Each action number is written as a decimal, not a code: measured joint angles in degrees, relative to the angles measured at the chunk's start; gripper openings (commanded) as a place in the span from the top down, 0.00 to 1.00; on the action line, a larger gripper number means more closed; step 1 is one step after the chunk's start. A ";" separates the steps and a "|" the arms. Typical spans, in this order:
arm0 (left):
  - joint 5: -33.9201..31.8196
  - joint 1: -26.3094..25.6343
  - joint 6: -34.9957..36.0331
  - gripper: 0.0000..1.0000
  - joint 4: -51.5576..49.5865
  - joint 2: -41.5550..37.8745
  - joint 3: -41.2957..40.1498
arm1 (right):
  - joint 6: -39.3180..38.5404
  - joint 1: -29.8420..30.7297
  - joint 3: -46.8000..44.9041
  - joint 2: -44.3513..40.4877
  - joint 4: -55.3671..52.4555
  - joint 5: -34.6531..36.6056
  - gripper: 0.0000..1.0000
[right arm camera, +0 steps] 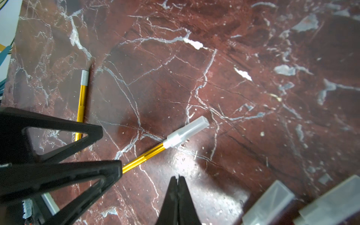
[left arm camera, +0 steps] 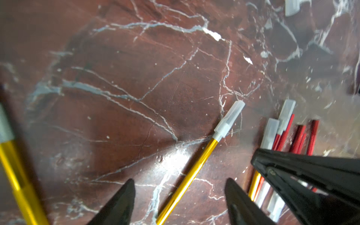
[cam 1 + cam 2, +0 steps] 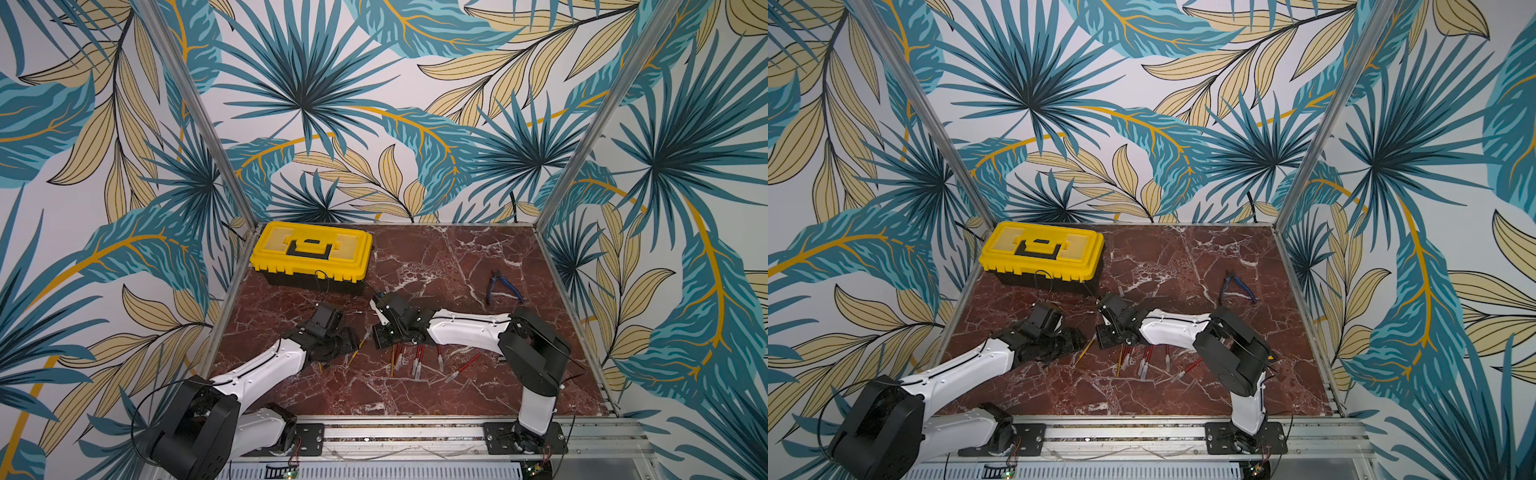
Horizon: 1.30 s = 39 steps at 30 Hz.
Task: Remove protective caps from carving knives
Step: Adjust the carving knife at the center of the board, then pick up the carving knife from the center of the board.
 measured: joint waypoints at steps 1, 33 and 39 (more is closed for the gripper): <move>0.02 -0.11 0.37 0.13 -0.07 -0.07 0.00 | 0.00 -0.04 0.00 -0.09 -0.15 0.00 0.93; -5.90 -8.37 6.25 0.11 -4.07 7.30 7.69 | -0.48 -5.86 -5.44 -13.55 -4.63 -0.55 0.91; -8.68 -11.04 6.73 0.11 -4.81 8.94 9.25 | -0.46 -8.35 -7.93 -16.55 -5.03 -0.22 0.90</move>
